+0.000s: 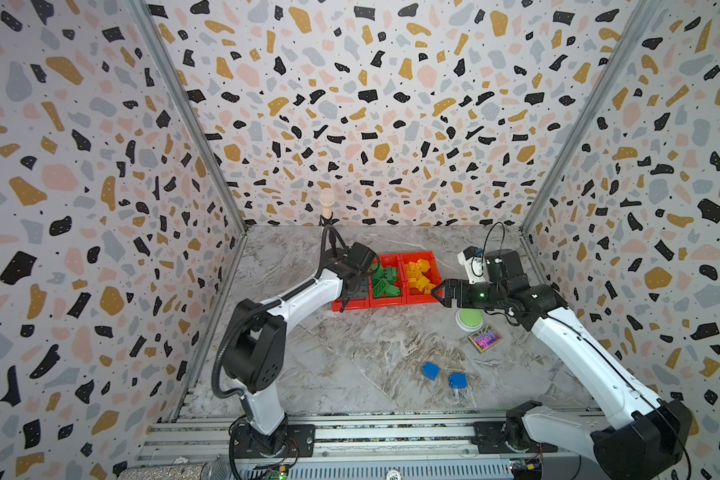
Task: Sort the legos into containers by color
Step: 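Drop the brick from the left gripper while the right arm reaches out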
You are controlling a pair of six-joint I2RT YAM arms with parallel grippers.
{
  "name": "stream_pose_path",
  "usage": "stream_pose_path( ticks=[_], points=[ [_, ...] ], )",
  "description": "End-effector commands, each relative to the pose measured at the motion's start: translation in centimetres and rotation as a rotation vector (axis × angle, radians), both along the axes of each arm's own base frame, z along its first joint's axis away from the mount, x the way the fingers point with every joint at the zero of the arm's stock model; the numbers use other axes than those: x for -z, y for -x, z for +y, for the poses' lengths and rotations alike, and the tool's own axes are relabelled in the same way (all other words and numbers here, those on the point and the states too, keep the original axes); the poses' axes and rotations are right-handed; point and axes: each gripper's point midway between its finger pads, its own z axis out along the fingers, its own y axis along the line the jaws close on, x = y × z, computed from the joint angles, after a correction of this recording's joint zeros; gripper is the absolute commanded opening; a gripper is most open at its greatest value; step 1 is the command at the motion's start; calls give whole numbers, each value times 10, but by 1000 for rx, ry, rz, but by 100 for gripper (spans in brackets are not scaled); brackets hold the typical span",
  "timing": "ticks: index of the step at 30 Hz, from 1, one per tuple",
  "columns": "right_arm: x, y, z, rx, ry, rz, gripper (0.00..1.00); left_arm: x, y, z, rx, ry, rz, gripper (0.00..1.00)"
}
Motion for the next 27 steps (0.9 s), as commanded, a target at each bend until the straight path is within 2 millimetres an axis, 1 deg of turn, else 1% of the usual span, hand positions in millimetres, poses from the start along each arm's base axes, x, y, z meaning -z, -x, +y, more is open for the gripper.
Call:
stream_pose_path(
  ticks=[1,3,4,5,7,9,11,14,16,18,21,24,27],
  points=[
    [-16,6,-9,35,2,-22,99,4,-18,5,30,-61,29,25],
    [-13,8,-15,59,20,-14,99,5,-30,4,39,-85,37,41],
    [-11,11,-17,67,25,-9,99,5,-35,2,50,-94,38,53],
    [-6,13,-19,76,34,2,99,4,-39,0,54,-101,37,62],
    [2,20,-24,89,50,26,99,-1,-46,-4,59,-96,25,75],
    [12,28,-27,98,55,53,99,-10,-49,-8,65,-74,4,83],
    [23,36,-27,103,61,79,99,-23,-50,-14,78,-27,-29,91],
    [38,48,-23,93,93,118,99,-50,-45,-21,103,54,-107,93],
    [50,58,-18,76,145,141,96,-70,-35,-19,104,115,-186,93],
    [64,68,-10,42,193,165,95,-90,-22,-13,104,172,-278,94],
    [83,85,3,-30,237,203,87,-102,9,3,92,239,-383,94],
    [99,99,12,-96,273,227,80,-99,43,23,66,280,-437,95],
    [115,109,15,-144,308,252,75,-87,76,41,53,294,-449,95]
  ],
)
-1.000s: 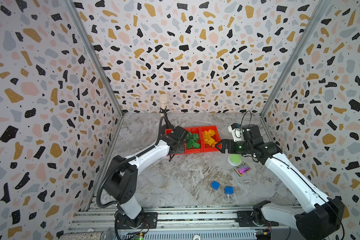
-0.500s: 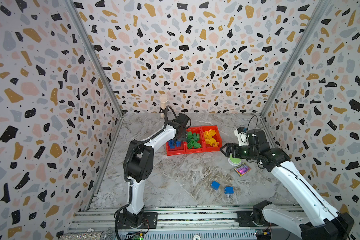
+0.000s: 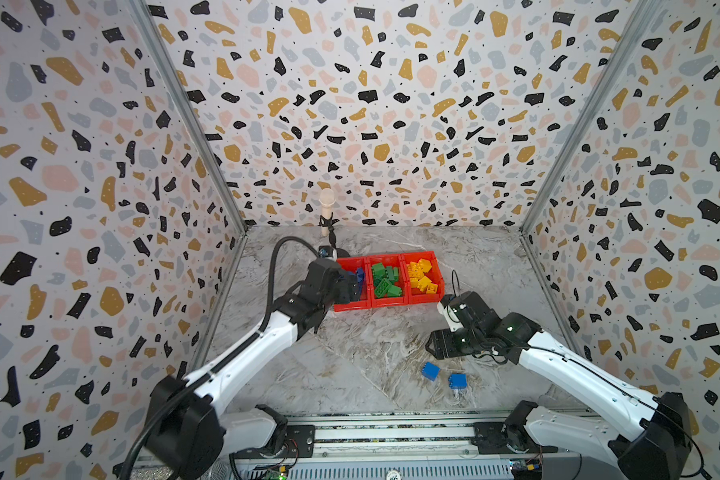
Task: Sort the legos into containers by color
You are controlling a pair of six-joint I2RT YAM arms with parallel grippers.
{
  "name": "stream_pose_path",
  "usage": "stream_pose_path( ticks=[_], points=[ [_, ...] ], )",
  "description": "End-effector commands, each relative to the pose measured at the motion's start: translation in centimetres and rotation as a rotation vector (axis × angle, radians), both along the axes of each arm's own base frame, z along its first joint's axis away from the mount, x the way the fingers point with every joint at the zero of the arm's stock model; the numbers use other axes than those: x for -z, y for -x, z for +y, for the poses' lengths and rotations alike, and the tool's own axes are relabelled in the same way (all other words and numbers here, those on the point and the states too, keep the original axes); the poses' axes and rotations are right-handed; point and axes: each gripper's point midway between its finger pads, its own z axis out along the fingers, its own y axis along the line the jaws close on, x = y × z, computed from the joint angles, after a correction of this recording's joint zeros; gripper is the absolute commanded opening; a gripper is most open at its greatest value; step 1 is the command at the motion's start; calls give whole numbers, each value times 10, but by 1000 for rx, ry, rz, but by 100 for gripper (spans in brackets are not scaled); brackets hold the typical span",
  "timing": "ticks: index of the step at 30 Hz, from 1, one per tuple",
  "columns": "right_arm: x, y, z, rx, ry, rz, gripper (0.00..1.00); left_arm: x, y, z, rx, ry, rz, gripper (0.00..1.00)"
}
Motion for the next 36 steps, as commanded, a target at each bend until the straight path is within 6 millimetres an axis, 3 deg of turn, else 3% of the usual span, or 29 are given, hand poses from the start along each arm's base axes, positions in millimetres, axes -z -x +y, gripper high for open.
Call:
stream_pose_path(
  ticks=[1,7,11,15,23,29,36],
  points=[
    [15,8,-4,-30,50,20,74,5,19,8,-13,59,-48,95],
    [45,13,0,-101,96,69,70,12,67,21,11,146,-55,95],
    [58,15,6,-133,106,103,67,5,86,27,7,241,-92,96],
    [71,16,9,-155,127,135,64,14,101,23,34,313,-56,96],
    [90,23,13,-194,170,183,58,30,121,0,135,389,4,96],
    [98,25,16,-207,203,192,54,43,131,-15,217,346,56,97],
    [106,25,16,-183,260,217,38,49,131,-26,252,324,71,96]
  ],
)
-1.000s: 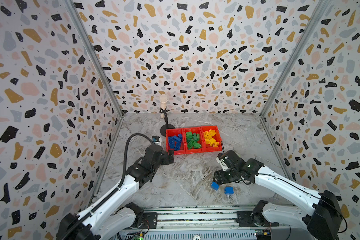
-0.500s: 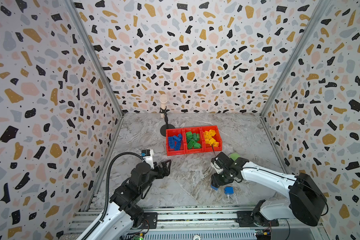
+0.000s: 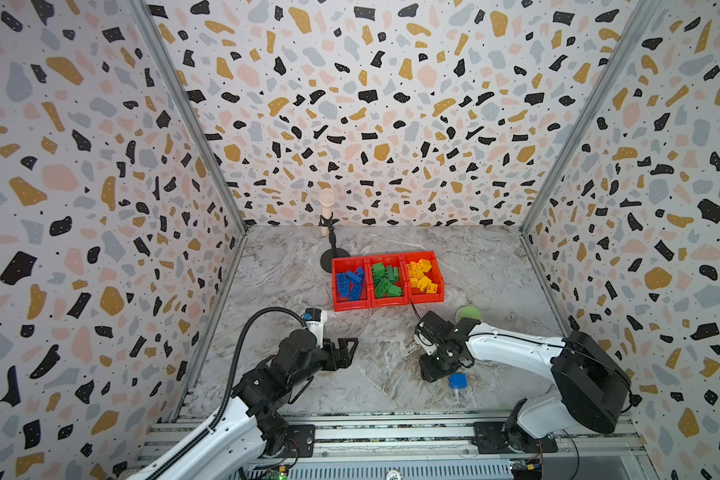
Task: Sort the legos into containers by color
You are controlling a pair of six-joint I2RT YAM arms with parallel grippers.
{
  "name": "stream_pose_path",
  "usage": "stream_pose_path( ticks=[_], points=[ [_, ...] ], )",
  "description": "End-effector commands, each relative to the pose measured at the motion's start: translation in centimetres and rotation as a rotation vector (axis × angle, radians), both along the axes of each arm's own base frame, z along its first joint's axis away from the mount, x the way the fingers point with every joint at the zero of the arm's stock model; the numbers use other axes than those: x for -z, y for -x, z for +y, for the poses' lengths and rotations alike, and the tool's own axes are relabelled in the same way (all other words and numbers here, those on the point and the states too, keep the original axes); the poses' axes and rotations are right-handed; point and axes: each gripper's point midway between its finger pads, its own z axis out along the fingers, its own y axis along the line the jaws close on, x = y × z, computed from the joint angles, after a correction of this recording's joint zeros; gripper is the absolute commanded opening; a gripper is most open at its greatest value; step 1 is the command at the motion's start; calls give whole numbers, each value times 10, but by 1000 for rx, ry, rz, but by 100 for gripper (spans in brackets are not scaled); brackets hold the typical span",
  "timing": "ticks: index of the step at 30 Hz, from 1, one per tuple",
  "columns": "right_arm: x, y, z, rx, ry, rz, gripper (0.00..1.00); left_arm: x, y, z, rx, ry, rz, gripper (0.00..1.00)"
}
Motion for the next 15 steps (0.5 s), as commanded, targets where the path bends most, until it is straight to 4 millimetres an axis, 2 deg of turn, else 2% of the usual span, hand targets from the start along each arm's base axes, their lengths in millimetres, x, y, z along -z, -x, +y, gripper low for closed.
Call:
stream_pose_path(
  ticks=[1,4,7,12,15],
  points=[
    [-5,-6,2,19,29,-20,35,-11,-3,-9,28,22,-47,96],
    [-16,-15,9,23,24,-38,31,-15,-4,-11,32,28,-58,97],
    [-40,-35,30,20,-27,-81,30,-25,-9,-9,12,18,-84,97],
    [-88,-89,93,-29,-167,-161,30,-51,-20,0,-50,11,-156,100],
    [-108,-125,131,-58,-232,-200,30,-58,-23,0,-59,13,-170,100]
  ],
)
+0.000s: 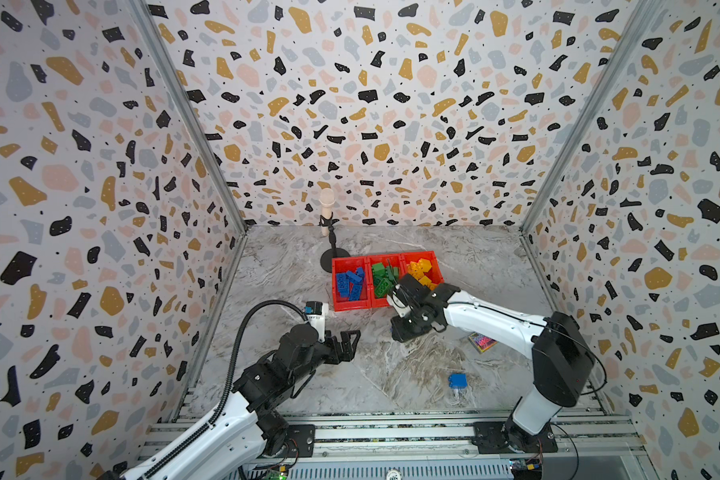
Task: Sort the legos into containers by color
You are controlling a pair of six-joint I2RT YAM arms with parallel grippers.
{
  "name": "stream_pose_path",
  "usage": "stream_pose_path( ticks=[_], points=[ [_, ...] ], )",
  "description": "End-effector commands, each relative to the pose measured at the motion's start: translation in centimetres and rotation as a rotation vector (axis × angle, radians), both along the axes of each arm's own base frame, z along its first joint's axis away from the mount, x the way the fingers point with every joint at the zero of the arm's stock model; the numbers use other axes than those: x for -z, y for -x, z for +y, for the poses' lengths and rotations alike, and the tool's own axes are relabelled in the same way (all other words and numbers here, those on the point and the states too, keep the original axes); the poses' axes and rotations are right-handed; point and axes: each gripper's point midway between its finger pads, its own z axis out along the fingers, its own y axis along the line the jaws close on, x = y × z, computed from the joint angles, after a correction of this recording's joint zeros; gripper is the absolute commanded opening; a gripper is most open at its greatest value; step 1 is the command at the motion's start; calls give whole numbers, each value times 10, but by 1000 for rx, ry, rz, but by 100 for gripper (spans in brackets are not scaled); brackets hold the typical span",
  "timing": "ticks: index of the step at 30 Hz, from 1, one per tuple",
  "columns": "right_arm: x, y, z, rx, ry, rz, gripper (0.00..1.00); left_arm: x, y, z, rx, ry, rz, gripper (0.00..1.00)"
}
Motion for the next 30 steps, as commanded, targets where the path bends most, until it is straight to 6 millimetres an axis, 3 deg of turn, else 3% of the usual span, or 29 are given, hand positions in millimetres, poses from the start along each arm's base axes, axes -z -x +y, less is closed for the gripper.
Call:
stream_pose_path(
  ticks=[1,8,14,15,17,19,24,26,30],
  points=[
    [-19,-32,30,-48,-46,-41,30,-24,-8,1,-22,9,-76,100],
    [-47,-119,80,-23,-150,-131,30,-32,-7,14,-83,8,-89,100],
    [-55,-157,116,-33,-234,-155,35,-41,-4,34,-126,-63,-120,100],
    [-54,-160,119,-35,-243,-155,40,-42,-4,33,-117,-70,-121,100],
    [-54,-166,122,-28,-259,-153,65,-42,-4,29,-88,-101,-117,100],
    [-58,-170,119,-13,-270,-157,79,-39,-6,27,-74,-135,-104,100],
    [-88,-164,94,32,-252,-211,81,-42,-13,17,-32,-159,-133,100],
    [-96,-151,74,64,-214,-222,81,-42,-18,6,7,-169,-150,100],
    [-87,-116,17,173,-99,-210,80,-40,-32,-28,126,-181,-167,100]
  ],
)
